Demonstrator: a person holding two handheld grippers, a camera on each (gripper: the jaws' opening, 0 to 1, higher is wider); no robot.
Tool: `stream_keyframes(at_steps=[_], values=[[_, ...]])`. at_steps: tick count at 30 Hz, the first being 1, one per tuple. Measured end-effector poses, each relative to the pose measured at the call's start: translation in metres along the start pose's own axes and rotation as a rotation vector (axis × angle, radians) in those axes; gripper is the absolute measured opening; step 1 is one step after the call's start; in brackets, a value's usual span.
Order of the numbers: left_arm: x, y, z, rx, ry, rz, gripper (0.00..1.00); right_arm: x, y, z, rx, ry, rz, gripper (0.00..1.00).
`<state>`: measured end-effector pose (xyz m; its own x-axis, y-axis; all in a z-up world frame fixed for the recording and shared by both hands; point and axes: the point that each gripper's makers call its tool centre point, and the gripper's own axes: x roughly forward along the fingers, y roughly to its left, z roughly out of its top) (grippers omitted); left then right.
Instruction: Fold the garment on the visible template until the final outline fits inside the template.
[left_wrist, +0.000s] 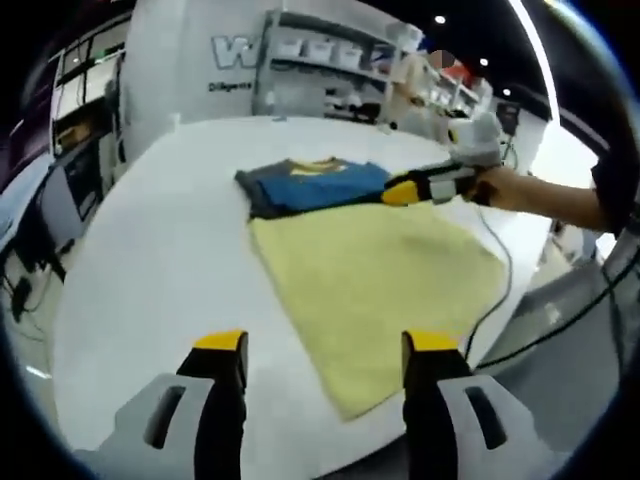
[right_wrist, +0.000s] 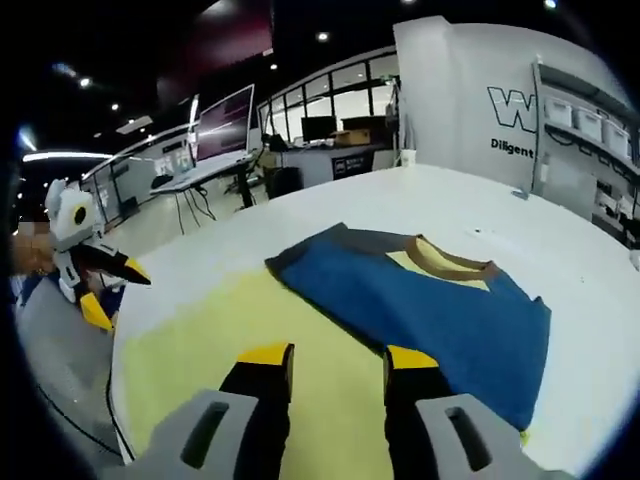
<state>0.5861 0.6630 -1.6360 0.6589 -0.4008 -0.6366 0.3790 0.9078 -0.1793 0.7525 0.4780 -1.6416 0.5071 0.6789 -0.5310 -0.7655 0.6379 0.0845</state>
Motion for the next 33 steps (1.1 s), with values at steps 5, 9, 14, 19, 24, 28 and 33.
stream_keyframes(at_steps=[5,9,14,19,24,28,33], values=[[0.005,-0.001,-0.009,0.024,0.049,0.013,0.54,-0.047,-0.032,-0.040,0.062,0.052,-0.107,0.32],[0.006,0.003,-0.009,0.013,0.046,0.016,0.52,-0.072,-0.041,-0.061,0.107,0.084,-0.150,0.33],[0.009,-0.001,-0.015,0.027,0.073,-0.003,0.53,-0.095,-0.046,-0.073,0.140,0.084,-0.177,0.37],[0.008,-0.004,-0.016,0.022,0.081,-0.016,0.52,-0.111,-0.045,-0.083,0.144,0.099,-0.183,0.37],[0.009,-0.008,-0.021,0.061,0.100,-0.032,0.51,-0.126,-0.044,-0.095,0.183,0.108,-0.190,0.37],[0.012,-0.012,-0.024,0.087,0.124,-0.050,0.51,-0.135,-0.039,-0.103,0.199,0.116,-0.188,0.37],[0.013,-0.020,-0.031,0.127,0.167,-0.076,0.49,-0.151,-0.032,-0.118,0.206,0.129,-0.197,0.36]])
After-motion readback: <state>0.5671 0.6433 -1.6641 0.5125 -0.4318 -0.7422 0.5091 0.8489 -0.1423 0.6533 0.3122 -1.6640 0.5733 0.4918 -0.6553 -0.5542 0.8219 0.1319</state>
